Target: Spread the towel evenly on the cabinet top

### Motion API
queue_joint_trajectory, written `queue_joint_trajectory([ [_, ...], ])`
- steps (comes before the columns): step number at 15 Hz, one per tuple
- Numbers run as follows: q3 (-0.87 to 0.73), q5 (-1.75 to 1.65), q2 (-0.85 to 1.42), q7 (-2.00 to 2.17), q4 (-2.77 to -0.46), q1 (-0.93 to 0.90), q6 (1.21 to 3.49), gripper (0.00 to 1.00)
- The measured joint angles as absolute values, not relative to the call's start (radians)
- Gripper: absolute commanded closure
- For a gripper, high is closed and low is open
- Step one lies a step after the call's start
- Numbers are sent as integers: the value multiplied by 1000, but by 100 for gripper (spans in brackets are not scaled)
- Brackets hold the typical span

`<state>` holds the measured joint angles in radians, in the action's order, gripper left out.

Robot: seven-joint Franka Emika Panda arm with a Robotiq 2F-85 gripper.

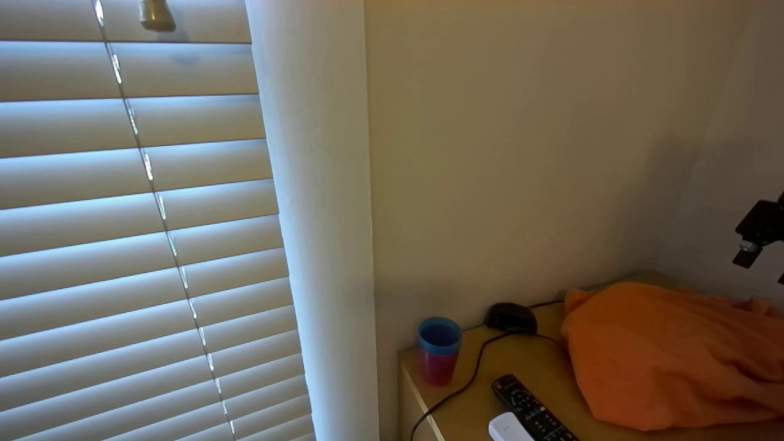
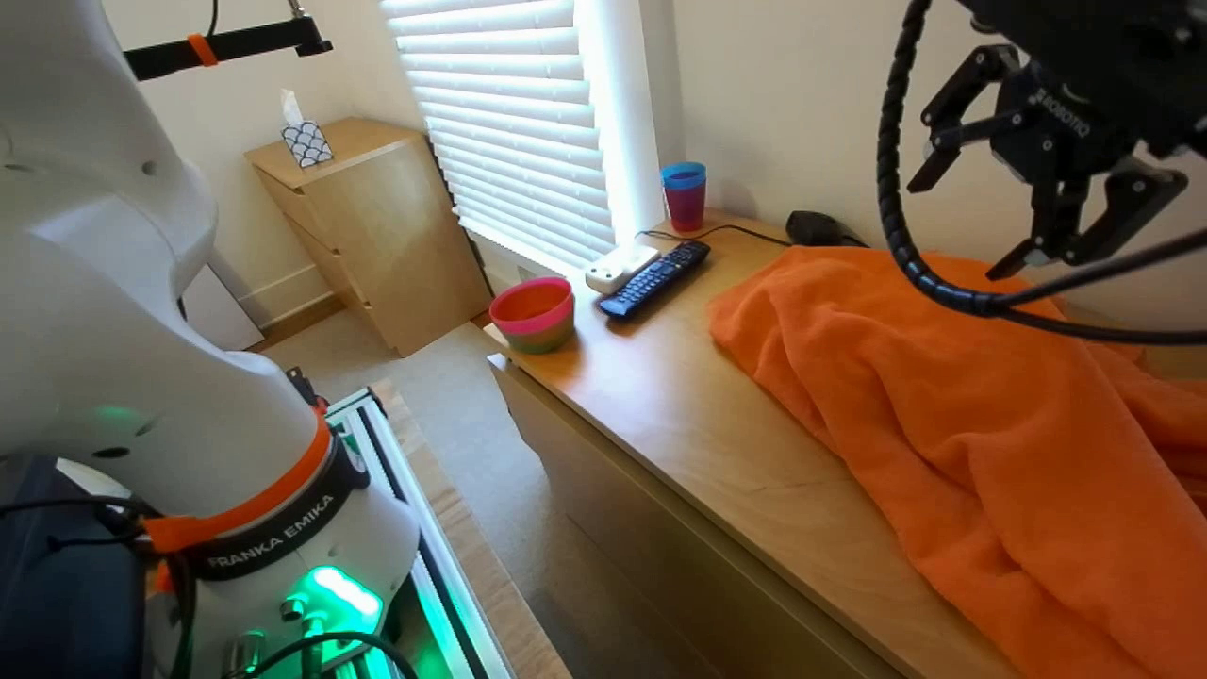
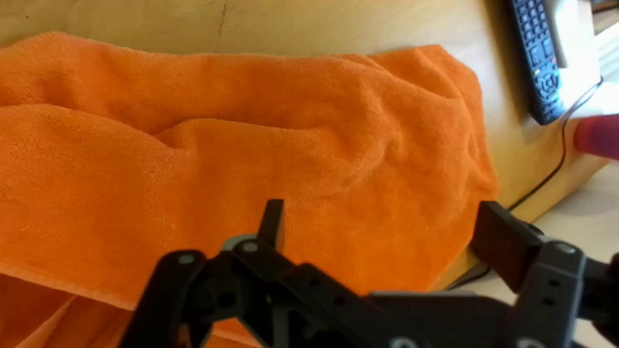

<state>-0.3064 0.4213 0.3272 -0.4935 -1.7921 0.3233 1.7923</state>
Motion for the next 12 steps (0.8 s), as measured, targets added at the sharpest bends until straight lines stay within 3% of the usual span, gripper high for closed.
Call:
queue_joint_trajectory([
  [12,-223,254,354,-652,-1748,345,1836,0],
])
